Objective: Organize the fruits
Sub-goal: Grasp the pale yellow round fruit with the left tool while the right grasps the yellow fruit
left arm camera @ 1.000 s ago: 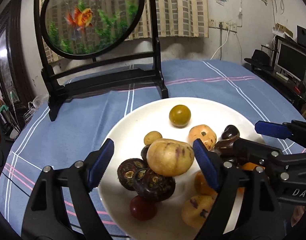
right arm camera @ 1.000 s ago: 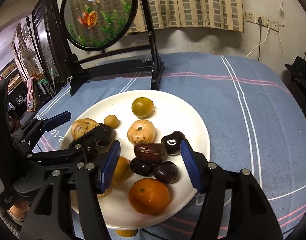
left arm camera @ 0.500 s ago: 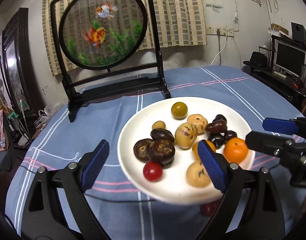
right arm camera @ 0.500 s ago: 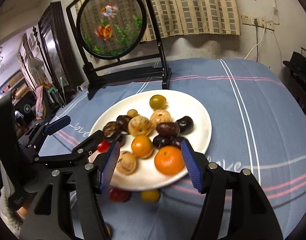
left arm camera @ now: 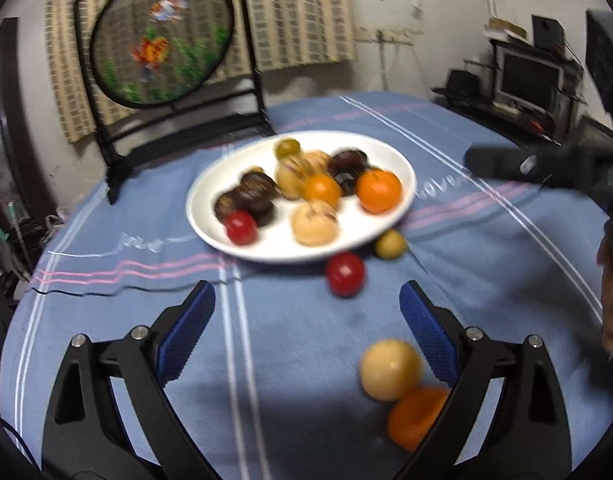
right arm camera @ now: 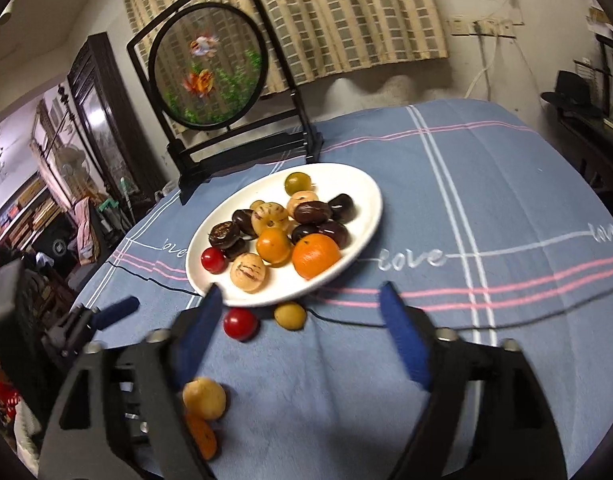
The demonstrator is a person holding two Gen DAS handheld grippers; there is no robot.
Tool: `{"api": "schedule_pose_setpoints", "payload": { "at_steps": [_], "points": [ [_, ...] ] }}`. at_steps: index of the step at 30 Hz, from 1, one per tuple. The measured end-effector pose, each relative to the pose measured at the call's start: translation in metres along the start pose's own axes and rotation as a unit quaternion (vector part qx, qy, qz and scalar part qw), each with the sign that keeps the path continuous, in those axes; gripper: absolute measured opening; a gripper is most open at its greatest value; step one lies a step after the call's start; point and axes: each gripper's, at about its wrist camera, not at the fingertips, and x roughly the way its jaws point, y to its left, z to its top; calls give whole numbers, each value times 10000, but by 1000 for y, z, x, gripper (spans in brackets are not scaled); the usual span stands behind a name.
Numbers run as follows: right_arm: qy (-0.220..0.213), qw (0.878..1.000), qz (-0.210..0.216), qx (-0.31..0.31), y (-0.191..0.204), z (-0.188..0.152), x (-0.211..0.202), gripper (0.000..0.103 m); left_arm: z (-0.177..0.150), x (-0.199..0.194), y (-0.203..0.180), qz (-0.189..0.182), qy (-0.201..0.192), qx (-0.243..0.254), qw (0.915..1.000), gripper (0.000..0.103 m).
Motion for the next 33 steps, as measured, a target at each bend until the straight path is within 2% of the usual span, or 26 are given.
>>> {"api": "schedule_pose_setpoints", "payload": {
  "at_steps": [6, 11, 13, 15, 16, 19, 25, 27, 31, 33],
  "points": [
    [-134, 9999, 43, 93, -6, -3, -14, 92, -3, 13, -1, -387, 317, -77, 9987, 95],
    [-115, 9998, 134, 37, -2, -4, -16, 92, -9, 21, -12, -673, 614, 126, 9958, 94],
    [-117, 9998, 133, 9, 0, -4, -17, 92, -12, 24, -17, -808, 724, 234, 9938, 86],
    [-101, 9998, 148, 22, 0, -4, -17, 92, -13, 24, -18, -1375, 858, 135, 9867, 60],
    [-100, 9998, 148, 23, 0, -4, -17, 92, -13, 24, -18, -1550, 901, 103, 9837, 54],
    [-103, 9998, 155, 23, 0, -3, -17, 92, -16, 21, -22, -1608, 914, 142, 9826, 54],
    [-89, 9998, 149, 19, 0, -3, -15, 92, -23, 18, -17, -2047, 1136, -50, 9722, 52],
    [137, 9999, 54, 36, -3, -5, -3, 92, -25, 14, -15, -2076, 1085, -102, 9721, 40],
    [708, 9967, -79, -388, 10, -14, 28, 90, -25, 14, -11, -2081, 1049, -227, 9722, 39],
    [931, 9921, -183, -822, 26, -15, 46, 78, -24, 15, -12, -2066, 1045, -211, 9726, 40]
  ]
}}
